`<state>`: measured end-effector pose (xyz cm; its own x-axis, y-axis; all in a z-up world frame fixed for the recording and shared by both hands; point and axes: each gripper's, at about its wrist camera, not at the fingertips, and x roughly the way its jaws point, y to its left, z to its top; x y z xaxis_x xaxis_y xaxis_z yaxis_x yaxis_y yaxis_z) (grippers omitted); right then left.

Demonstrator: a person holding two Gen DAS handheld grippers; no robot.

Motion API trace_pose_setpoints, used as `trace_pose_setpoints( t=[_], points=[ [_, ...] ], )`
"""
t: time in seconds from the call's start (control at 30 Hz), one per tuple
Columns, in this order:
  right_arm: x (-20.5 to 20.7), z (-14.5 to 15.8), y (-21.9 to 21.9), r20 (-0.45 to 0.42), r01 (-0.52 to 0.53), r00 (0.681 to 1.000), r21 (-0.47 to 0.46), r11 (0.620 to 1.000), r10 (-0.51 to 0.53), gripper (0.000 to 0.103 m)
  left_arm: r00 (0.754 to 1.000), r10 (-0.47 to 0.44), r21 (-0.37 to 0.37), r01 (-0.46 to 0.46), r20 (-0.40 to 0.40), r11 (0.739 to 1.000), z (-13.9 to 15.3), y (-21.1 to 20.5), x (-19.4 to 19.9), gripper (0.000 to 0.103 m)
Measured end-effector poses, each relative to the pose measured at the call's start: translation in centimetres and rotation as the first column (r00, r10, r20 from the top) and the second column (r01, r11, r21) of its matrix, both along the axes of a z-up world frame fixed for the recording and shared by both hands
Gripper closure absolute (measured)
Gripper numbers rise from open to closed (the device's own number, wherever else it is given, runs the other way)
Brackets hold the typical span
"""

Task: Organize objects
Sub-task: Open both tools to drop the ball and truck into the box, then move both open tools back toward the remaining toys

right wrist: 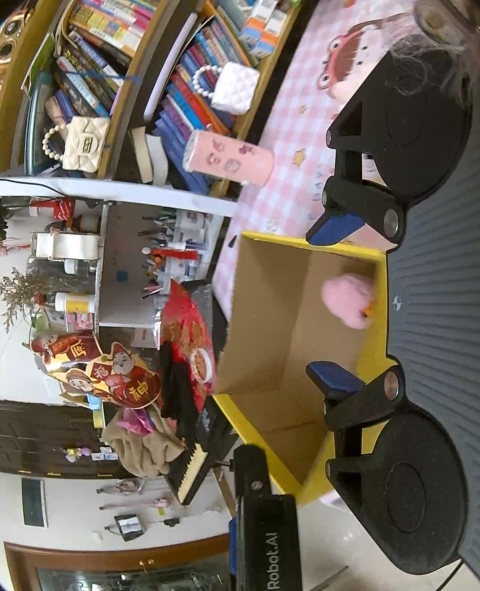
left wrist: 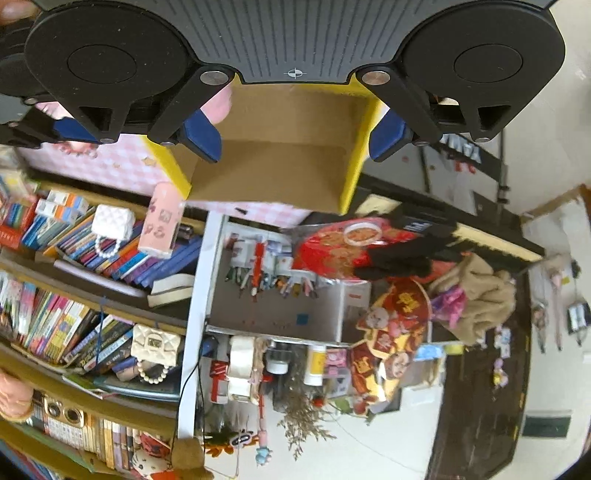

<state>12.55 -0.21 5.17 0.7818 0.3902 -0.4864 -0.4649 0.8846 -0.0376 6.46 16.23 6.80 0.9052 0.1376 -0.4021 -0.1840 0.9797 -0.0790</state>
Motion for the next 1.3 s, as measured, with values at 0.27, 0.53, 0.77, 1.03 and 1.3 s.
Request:
trace_pose_setpoints(
  t=[0.27,0.53,0.77,1.03,1.3],
  points=[
    [-5.7,-2.3,0.4,-0.143,0.065,0.988,0.003,0.998,-0.064,0.036,0.995,0.018,-0.016,-0.02,-0.094,1.0,-2.2,0.0,-5.5,0.014],
    [-11.3,-4.2,0.8,-0.166,0.121,0.977,-0.072,0.99,-0.132,0.036,0.987,-0.024,-0.009,0.022,-0.162,1.0,-4.3,-1.1,-9.8,0.014],
    [-14.9,-5.8,-0.8,-0.185,0.183,0.962,-0.112,0.977,-0.202,0.036,0.968,-0.122,-0.031,0.118,-0.221,0.992,-5.9,-2.7,-11.5,0.014],
    [-16.0,-7.2,-4.8,-0.271,0.353,0.887,-0.124,0.927,-0.374,0.036,0.93,-0.254,-0.052,0.249,-0.267,0.967,-7.0,-5.4,-11.4,0.014],
    [-16.2,-7.2,-8.5,-0.254,0.47,0.833,-0.142,0.871,-0.491,0.036,0.898,-0.34,-0.074,0.333,-0.278,0.94,-7.3,-8.5,-9.7,0.014]
  ],
)
